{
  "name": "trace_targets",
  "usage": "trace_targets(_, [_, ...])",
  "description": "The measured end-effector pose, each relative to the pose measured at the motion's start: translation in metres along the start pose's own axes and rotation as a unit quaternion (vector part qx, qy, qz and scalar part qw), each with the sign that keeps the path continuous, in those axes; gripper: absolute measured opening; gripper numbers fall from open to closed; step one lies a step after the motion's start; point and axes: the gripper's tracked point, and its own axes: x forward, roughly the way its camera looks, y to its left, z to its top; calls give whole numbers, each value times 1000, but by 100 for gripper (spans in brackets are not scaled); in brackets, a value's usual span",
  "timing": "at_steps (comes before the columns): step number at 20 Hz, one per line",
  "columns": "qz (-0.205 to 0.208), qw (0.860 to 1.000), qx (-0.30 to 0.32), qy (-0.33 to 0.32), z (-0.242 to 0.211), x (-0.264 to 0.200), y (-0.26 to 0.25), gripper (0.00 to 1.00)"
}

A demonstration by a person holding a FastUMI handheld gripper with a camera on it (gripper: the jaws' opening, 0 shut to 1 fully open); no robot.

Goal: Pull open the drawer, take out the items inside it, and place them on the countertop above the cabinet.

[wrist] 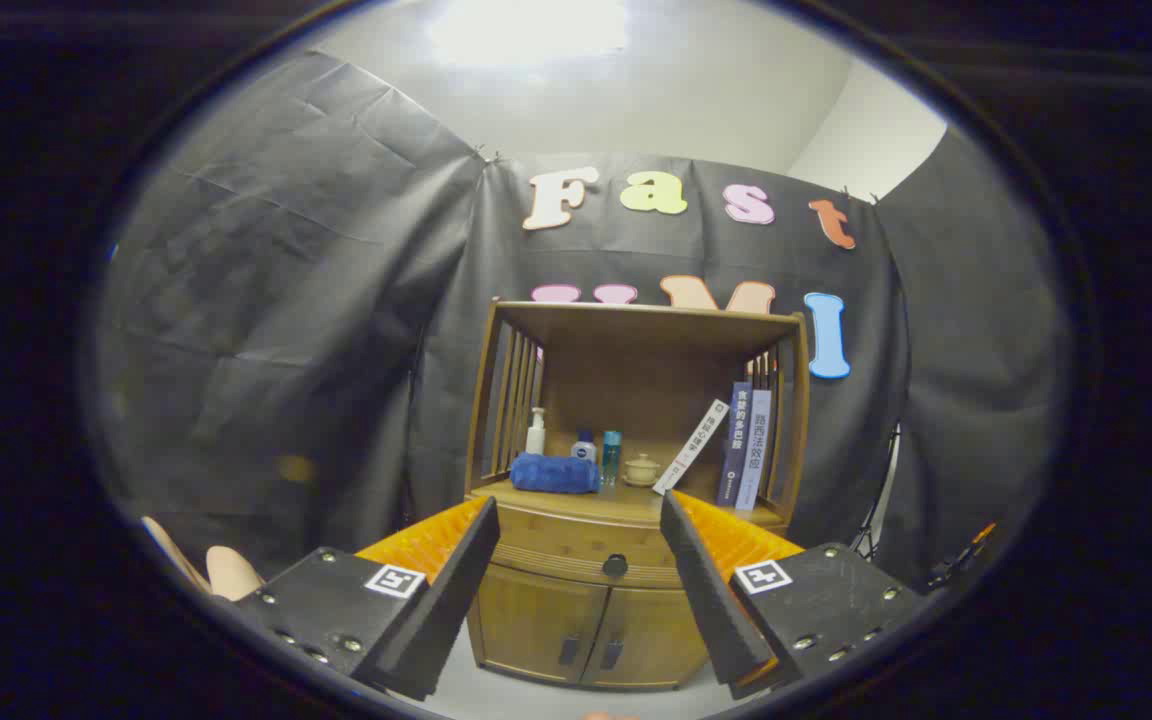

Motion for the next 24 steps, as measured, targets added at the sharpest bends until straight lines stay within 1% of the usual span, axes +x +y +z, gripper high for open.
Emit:
trace_targets(6, [-14,1000,-17,4,-12,8,-12,97])
trace_targets(9, [-18,1000,-16,7,-19,11,-14,97])
trace_targets(14, [-7,1000,-21,-2,-30,20,-9,97])
trace_targets(16, [-1,1000,-16,-7,-42,39,-7,97])
trace_targets(18, [-2,1000,-26,-10,-56,62,-9,97])
trace_targets(20, [-2,999,-36,-4,-79,94,-11,97])
trace_targets(22, [-3,999,-43,12,-107,126,-15,96])
trace_targets(24, [-19,998,-39,51,-144,160,-27,96])
